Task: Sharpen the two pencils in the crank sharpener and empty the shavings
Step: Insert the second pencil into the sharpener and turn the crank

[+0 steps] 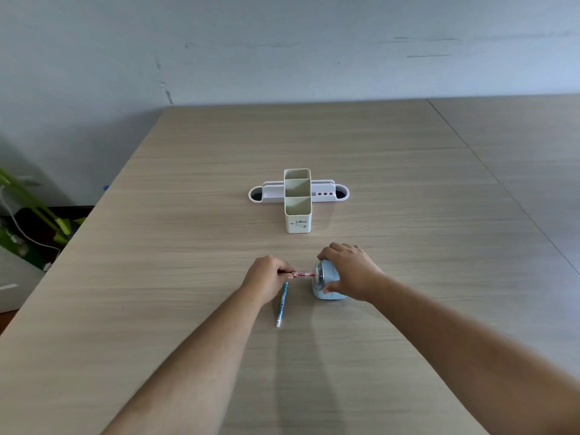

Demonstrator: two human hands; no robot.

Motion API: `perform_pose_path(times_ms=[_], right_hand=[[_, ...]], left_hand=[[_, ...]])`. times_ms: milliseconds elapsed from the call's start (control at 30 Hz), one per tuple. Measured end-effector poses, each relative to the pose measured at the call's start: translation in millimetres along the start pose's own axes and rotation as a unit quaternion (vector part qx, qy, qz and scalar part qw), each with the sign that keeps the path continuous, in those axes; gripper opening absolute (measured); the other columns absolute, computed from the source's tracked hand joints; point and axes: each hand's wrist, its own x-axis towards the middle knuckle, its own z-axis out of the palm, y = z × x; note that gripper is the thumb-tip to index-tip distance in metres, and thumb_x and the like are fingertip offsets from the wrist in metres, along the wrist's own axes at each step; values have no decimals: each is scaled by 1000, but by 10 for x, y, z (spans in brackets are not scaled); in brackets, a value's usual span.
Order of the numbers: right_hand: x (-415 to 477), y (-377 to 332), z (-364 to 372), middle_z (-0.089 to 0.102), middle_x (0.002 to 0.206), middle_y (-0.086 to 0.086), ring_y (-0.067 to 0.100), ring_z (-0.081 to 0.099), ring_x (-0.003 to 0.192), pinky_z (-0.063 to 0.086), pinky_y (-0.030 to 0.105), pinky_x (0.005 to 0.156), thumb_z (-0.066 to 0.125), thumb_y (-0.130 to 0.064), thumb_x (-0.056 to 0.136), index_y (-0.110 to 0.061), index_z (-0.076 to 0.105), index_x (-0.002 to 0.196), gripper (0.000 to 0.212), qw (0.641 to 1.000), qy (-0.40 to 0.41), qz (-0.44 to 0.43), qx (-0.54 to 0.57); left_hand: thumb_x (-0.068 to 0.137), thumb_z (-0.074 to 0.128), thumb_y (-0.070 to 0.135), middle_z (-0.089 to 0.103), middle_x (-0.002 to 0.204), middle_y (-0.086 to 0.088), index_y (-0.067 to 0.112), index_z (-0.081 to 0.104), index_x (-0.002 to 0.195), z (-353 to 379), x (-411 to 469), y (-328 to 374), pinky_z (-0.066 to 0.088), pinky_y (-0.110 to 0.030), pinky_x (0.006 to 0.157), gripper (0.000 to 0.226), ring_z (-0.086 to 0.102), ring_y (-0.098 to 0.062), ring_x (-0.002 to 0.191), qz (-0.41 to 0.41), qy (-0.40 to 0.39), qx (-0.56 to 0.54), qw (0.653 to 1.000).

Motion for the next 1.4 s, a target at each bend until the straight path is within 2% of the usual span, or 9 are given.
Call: perform_pose_path(times_ms=[400, 533, 600, 700, 800, 900, 1033, 1267, 1400], right_hand=[[-14, 21, 23, 51, 130, 0, 20, 47, 121, 34, 29, 100, 78, -34, 70, -18, 46, 132, 71, 999, 4, 16, 50], [-32, 30, 0, 47, 139, 3, 22, 45, 127, 35, 33, 104, 77, -35, 71, -16, 39, 138, 79, 996, -33, 17, 82], [-72, 71, -46, 43, 146, 4, 23, 40, 133, 33, 35, 109, 71, -41, 77, -17, 33, 142, 79, 989, -33, 44, 139], [-165, 283, -154, 49, 141, 7, 24, 45, 130, 33, 33, 107, 52, -33, 93, -14, 42, 137, 49, 978, 47, 98, 177], [-316, 560, -135, 63, 125, 9, 25, 57, 114, 42, 29, 94, 44, -17, 94, -12, 59, 121, 31, 967, 19, 175, 186], [-471, 642, 21, 69, 104, 4, 21, 61, 100, 44, 23, 77, 48, -13, 87, -17, 68, 106, 28, 955, -79, 195, 207], [-567, 621, 93, 63, 78, -9, 11, 57, 75, 41, 18, 62, 55, -19, 81, -21, 70, 94, 20, 952, -84, 175, 239], [-577, 564, 2, 72, 97, 9, 16, 53, 78, 42, 25, 72, 53, -17, 90, -8, 68, 94, 18, 983, -85, 83, 140], [-226, 724, -153, 69, 101, 11, 26, 60, 94, 44, 33, 83, 51, -19, 93, -8, 68, 103, 23, 993, 11, 67, 99]], left_hand=[[90, 64, 16, 76, 104, -6, 15, 76, 105, 128, 61, 237, 53, -31, 87, 19, 69, -21, 99, 39, -19, 54, 998], [88, 66, 18, 74, 109, -4, 19, 72, 111, 106, 49, 237, 53, -32, 89, 24, 67, -22, 104, 43, -29, 76, 996], [80, 76, 24, 66, 124, -1, 24, 61, 127, 66, 57, 268, 50, -34, 96, 49, 61, -21, 116, 36, -48, 97, 993], [60, 86, 44, 39, 150, 2, 26, 30, 148, -18, 47, 367, 36, -38, 110, 105, 36, -20, 139, 45, -70, 181, 980], [52, 84, 57, 26, 157, 3, 24, 16, 152, 13, 55, 564, 29, -39, 114, 125, 26, -20, 144, 86, -52, 236, 966], [54, 83, 59, 29, 154, 2, 23, 19, 151, 213, 99, 796, 28, -38, 112, 121, 29, -19, 142, 129, -51, 275, 951], [58, 86, 48, 44, 141, -1, 18, 36, 140, 506, 151, 950, 35, -38, 104, 100, 43, -22, 131, 132, -60, 337, 930], [63, 84, 18, 54, 126, -3, 13, 44, 121, 652, 173, 939, 44, -36, 87, 71, 51, -25, 115, 109, -36, 342, 933], [62, 84, 16, 55, 121, -2, 14, 45, 121, 643, 191, 911, 43, -35, 87, 70, 53, -26, 111, 137, -29, 343, 929]])
